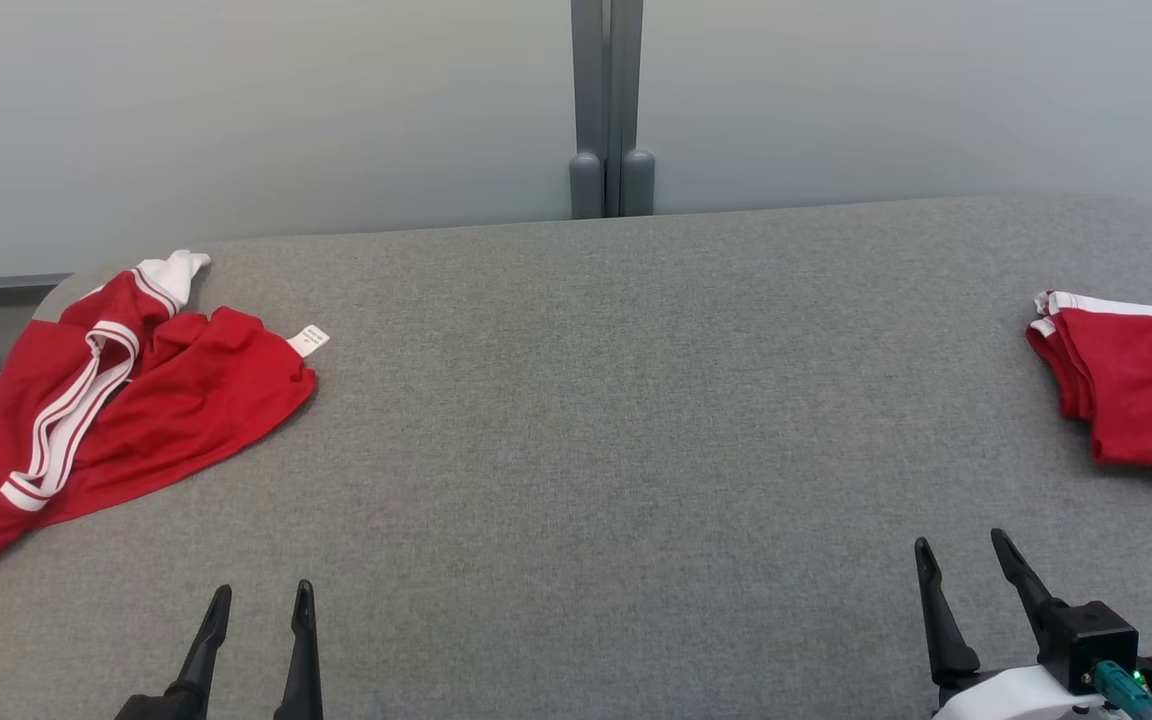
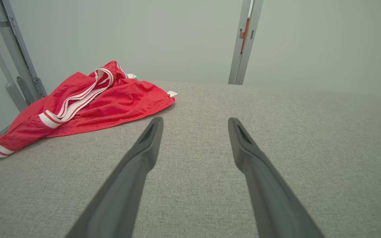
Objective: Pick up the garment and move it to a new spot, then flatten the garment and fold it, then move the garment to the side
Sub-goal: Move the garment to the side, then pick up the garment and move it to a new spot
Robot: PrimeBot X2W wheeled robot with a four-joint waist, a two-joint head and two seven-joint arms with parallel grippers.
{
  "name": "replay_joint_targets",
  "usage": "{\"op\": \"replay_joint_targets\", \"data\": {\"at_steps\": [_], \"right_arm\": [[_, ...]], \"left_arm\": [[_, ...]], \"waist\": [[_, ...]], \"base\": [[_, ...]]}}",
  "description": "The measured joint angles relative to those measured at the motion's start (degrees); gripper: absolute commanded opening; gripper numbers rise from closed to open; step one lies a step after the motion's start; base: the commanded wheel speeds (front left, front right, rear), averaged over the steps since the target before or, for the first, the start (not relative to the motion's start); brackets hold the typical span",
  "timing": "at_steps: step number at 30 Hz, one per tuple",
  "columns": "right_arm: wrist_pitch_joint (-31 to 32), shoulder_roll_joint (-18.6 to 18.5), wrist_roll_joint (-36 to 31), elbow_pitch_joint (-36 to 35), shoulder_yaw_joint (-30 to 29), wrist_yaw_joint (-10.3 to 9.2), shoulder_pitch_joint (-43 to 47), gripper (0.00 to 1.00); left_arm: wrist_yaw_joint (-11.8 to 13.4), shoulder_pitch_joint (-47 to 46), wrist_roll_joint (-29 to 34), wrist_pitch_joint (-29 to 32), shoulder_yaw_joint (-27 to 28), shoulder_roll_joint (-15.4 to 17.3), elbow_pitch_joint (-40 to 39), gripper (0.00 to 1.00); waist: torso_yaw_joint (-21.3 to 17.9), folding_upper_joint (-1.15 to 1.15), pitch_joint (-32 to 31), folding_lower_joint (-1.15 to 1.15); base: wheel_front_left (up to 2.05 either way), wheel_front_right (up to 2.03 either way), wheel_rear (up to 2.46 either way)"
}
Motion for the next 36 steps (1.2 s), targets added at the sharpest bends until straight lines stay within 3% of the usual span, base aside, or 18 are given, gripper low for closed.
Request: {"op": "replay_joint_targets", "data": {"at_steps": [13, 29, 36], "right_arm": [[0.0, 0.0, 1.1, -0.7, 0.5, -0.01, 0.2, 1.0], [0.0, 0.0, 4.1, 0.7, 6.1, 0.0, -1.2, 1.0], [0.0, 0.1, 4.9, 1.4, 7.9, 0.0, -1.2, 1.0]], "left_arm": [[0.0, -0.2, 0.0, 0.0, -1.6, -0.1, 0.3, 1.0], [0.0, 3.9, 0.1, 0.0, 1.4, -0.2, 0.3, 1.0], [0.0, 4.3, 0.0, 0.0, 1.8, -0.2, -0.9, 1.0]], "waist": [[2.3, 0.0, -0.4, 0.0], [18.5, 0.0, -2.0, 0.0], [22.5, 0.0, -2.6, 0.0]], "base": [[0.0, 0.0, 0.0], [0.0, 0.0, 0.0], [0.0, 0.0, 0.0]]}}
